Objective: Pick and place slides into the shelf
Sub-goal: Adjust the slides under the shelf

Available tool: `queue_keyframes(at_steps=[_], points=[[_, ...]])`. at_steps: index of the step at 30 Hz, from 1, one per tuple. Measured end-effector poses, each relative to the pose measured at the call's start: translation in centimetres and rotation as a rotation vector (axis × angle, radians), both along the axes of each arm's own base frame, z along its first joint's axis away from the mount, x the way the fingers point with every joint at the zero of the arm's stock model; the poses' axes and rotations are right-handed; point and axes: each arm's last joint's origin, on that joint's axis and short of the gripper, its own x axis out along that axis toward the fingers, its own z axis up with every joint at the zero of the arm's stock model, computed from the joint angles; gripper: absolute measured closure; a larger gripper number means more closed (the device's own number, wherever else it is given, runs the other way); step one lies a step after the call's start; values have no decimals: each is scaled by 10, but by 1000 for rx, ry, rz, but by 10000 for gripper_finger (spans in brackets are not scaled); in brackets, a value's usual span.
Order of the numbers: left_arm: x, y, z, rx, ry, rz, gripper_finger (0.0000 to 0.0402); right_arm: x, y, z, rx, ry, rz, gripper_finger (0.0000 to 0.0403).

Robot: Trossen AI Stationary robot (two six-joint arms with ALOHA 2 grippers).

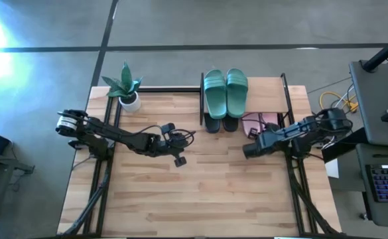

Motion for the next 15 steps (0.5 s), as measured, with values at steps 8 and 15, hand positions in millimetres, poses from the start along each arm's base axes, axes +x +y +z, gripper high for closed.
queue_keyframes(at_steps=[8,15], points=[[0,0,0,0,-1,0,398,27,25,12,112,-63,344,394],[0,0,1,-1,-7,0,398,23,16,7,58,-47,299,394]])
